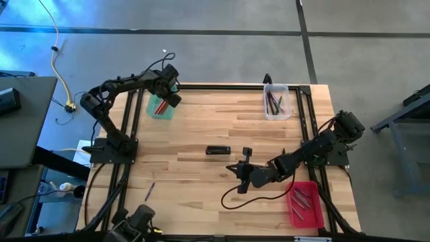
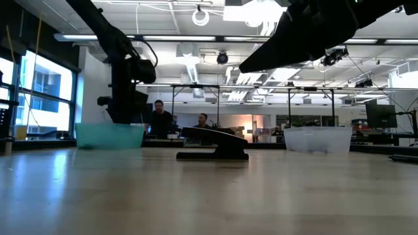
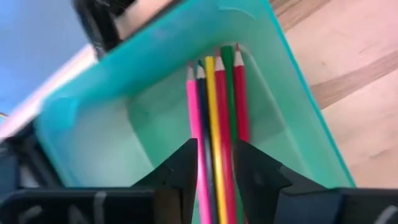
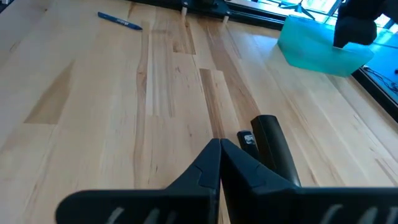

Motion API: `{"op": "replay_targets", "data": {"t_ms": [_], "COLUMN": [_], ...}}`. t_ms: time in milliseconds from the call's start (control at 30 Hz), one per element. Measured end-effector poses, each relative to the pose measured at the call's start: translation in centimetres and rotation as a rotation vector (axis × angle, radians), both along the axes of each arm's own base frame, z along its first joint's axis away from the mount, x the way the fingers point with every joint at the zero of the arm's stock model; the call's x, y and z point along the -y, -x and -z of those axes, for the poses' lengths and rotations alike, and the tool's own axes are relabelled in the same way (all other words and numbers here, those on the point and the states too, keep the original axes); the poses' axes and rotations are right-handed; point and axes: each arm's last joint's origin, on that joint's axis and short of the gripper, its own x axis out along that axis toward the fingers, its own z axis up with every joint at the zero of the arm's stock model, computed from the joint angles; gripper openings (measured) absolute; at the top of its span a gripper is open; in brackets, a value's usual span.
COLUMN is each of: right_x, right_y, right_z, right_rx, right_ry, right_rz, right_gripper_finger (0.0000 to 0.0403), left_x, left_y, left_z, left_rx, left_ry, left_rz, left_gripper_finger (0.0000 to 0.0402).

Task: Sort crayons/erasers/pens/pencils in bins
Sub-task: Put the black pen into the transparent bin

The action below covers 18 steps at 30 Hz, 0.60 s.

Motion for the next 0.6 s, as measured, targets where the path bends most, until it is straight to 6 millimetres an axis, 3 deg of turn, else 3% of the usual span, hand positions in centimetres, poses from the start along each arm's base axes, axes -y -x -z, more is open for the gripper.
{"op": "replay_targets", "data": {"t_ms": [133,300,433,600], "right_x": [0.0,0.0,0.2,1.7], "right_y": [0.0,0.3,1.5,4.1], "right_z": [0.0,-0.2,-1.8,-1.9], "right_rx": [-0.004,-0.039,-0.026,0.069], "right_ry": [0.003,0.000,-0.024,-0.022], "right_rz": [-0.011,-0.077,-0.097,-0.086], "right_gripper_finger": [0.0000,0.0000,0.0000,0.0000], "left_x": [0.7,2.5,4.8,9.4], "left_y": [0.5,0.8,0.0,-1.2], "left_z": [-1.9,-5.7,-8.3,-9.0], "left_rx": [-0.027,0.030,0.199,0.534], "left_ry": [-0.050,-0.156,-0.303,-0.478], "left_rz": [0.040,0.081,0.166,0.377], "left_gripper_finger": [0.0093,0.0064,0.0025,0.0005]}}
